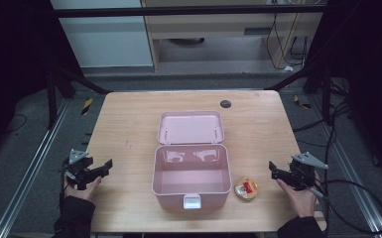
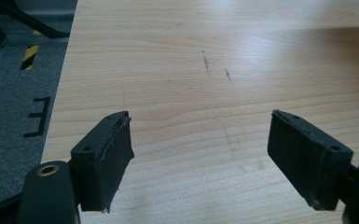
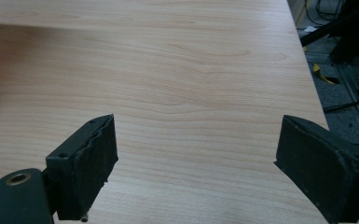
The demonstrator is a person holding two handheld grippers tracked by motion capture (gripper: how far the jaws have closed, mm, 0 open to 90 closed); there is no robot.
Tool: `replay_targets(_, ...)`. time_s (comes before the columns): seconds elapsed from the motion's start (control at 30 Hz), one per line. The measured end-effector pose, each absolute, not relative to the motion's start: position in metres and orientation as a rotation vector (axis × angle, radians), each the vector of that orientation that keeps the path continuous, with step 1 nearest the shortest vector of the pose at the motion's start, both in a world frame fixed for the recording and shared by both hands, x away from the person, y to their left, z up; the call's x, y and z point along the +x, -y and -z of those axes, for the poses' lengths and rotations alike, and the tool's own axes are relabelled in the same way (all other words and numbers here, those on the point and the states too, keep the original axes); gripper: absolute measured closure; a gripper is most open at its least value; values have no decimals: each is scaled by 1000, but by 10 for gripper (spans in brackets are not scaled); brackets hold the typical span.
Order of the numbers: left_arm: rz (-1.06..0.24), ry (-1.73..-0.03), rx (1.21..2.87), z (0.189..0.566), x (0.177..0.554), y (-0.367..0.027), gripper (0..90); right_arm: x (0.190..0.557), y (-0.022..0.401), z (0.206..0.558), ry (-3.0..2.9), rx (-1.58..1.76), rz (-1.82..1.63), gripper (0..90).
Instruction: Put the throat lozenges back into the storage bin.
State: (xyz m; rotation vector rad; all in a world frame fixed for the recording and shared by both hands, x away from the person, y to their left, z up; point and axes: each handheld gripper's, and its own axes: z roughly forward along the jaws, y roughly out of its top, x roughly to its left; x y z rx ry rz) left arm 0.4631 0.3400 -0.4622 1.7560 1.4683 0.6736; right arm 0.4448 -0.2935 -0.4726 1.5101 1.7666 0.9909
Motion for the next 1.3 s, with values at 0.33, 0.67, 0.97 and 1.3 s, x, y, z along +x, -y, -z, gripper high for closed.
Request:
replay_targets(0.33, -682, -1470, 1777, 464, 464, -337, 208, 441, 288, 453, -1787, 1478, -1020, 122)
replay_targets(0.67, -680, -1492, 1774, 466, 466, -341, 203, 438, 283, 432, -1828, 1449, -1029, 117)
replay_targets(0.97, -683, -1510, 1772, 467, 467, -345, 204, 442, 275, 416, -1916, 1368, -987, 118)
replay_targets(1.3, -687, -1506, 1796, 468, 468, -344, 206, 449, 259, 400, -2049, 1253, -943, 106)
